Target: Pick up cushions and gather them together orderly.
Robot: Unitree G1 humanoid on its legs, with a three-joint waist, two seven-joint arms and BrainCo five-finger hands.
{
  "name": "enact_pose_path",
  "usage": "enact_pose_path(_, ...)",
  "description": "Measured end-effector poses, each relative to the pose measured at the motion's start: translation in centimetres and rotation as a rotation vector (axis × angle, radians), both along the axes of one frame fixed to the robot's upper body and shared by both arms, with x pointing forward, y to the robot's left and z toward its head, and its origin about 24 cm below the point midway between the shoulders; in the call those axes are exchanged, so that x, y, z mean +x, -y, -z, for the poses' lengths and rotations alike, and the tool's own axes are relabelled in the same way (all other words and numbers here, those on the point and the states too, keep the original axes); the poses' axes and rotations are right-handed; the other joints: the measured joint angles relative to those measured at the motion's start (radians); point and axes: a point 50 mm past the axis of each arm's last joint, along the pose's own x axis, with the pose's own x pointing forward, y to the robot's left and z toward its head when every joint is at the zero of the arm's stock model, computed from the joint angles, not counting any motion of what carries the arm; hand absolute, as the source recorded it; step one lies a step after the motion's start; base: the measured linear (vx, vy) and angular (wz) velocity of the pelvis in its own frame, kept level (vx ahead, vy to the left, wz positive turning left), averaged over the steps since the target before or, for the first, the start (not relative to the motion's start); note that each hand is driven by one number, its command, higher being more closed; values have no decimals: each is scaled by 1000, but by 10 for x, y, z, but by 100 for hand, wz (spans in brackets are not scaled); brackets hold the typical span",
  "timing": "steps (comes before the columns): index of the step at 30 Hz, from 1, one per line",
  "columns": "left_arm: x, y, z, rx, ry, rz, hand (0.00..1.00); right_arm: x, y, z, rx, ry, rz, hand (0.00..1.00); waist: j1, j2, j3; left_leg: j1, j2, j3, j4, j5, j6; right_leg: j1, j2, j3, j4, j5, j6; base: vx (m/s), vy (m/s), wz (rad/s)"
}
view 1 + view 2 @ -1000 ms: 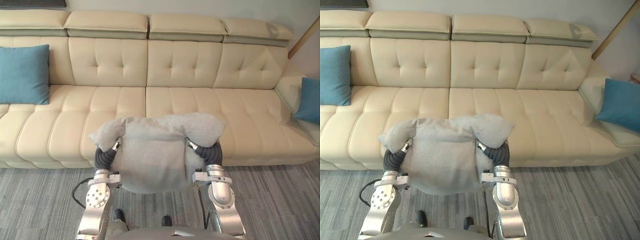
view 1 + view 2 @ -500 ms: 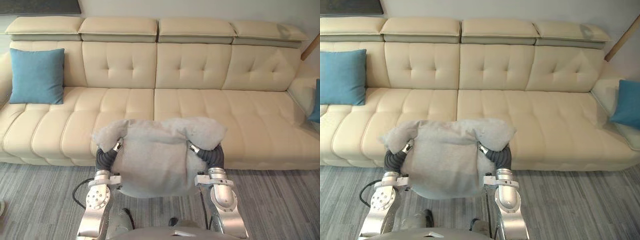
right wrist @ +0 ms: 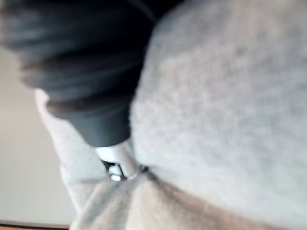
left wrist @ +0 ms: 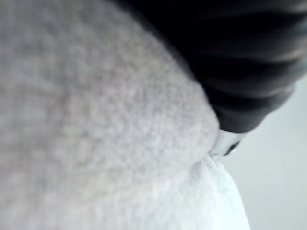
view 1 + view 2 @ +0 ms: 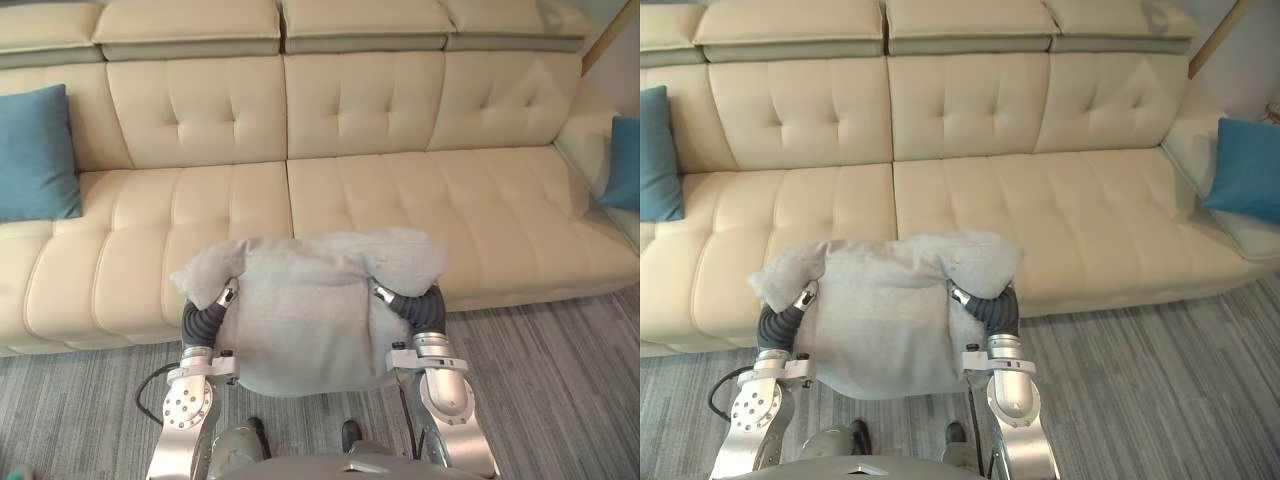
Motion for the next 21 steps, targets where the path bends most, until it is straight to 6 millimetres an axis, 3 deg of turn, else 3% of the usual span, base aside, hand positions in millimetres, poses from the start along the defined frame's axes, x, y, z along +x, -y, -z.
enact_pose_path(4, 4, -4, 10, 15, -45, -2, 100, 8, 0, 24, -21, -100, -22, 100, -7, 7, 4, 66, -18, -16, -64, -2, 7, -108, -6, -65, 270, -6, 11, 200, 73, -8)
enact_pose_path(5, 3, -4, 10, 21, -53, 4, 100, 7, 0, 26, -22, -111, -22, 100, -17, 7, 8, 131, -26, -30, -112, -12, 23, -145, -13, -108, 429, 7, -6, 231, 65, 21)
enact_pose_path(6, 3, -4, 11, 23, -54, 4, 100, 7, 0, 26, -20, -111, -24, 100, -20, 9, 18, 183, -27, -33, -143, -16, 29, -183, -18, -129, 560, 48, -51, 268, 40, 40)
enact_pose_path(7, 3, -5, 11, 31, -55, 5, 100, 7, 0, 27, -21, -112, -28, 100, -38, 23, 28, 230, -19, -58, -163, -16, 30, -210, -20, -158, 631, -28, -76, 193, -11, 35)
enact_pose_path(9, 9, -5, 5, 38, -29, 12, 100, 12, 0, 23, -23, -91, -27, 100, -43, 14, 34, 254, -14, -77, -178, -20, 29, -259, -7, -201, 577, -77, -89, 242, -131, 40)
enact_pose_path(11, 15, -4, 1, 38, -7, 17, 100, 18, 2, 20, -28, -74, -23, 100, -46, 24, 67, 294, 11, -90, -174, -47, 0, -287, 54, -197, 377, -37, -100, 327, -262, 30)
enact_pose_path(12, 15, -4, 1, 42, -7, 19, 100, 17, 2, 20, -27, -78, -26, 100, -52, 7, 70, 326, 7, -101, -165, -75, -32, -241, 73, -191, 176, 92, -103, 291, -225, 32)
enact_pose_path(13, 15, -4, 1, 47, -6, 21, 100, 15, 2, 21, -25, -80, -26, 100, -60, 0, 76, 338, -4, -117, -154, -104, -52, -220, 69, -179, 108, 218, -124, 303, -228, 9)
enact_pose_path(14, 18, 1, 6, 27, -24, 19, 100, 19, 7, 20, -61, -79, -31, 100, -47, 63, 93, 348, 38, -145, -153, -125, -47, -202, 109, -199, 112, 197, -127, 197, -133, -7)
enact_pose_path(15, 19, 3, 5, 27, -18, 24, 100, 19, 9, 19, -71, -74, -30, 100, -48, 67, 97, 345, 38, -149, -156, -114, -39, -207, 114, -198, 117, 189, -125, 247, -195, -10)
enact_pose_path(16, 22, 9, 2, 18, -5, 50, 100, 17, 15, 20, -77, -79, -12, 100, -59, 66, 100, 356, 38, -174, -180, -56, -47, -209, 113, -206, 147, 153, -141, 218, -179, 14)
enact_pose_path(21, 23, 17, 1, -2, 4, 65, 100, 3, 20, 5, -67, -22, 9, 100, -62, 75, 99, 350, 90, -228, -132, -17, -69, -138, 110, -310, 150, 81, -161, 163, -121, 60)
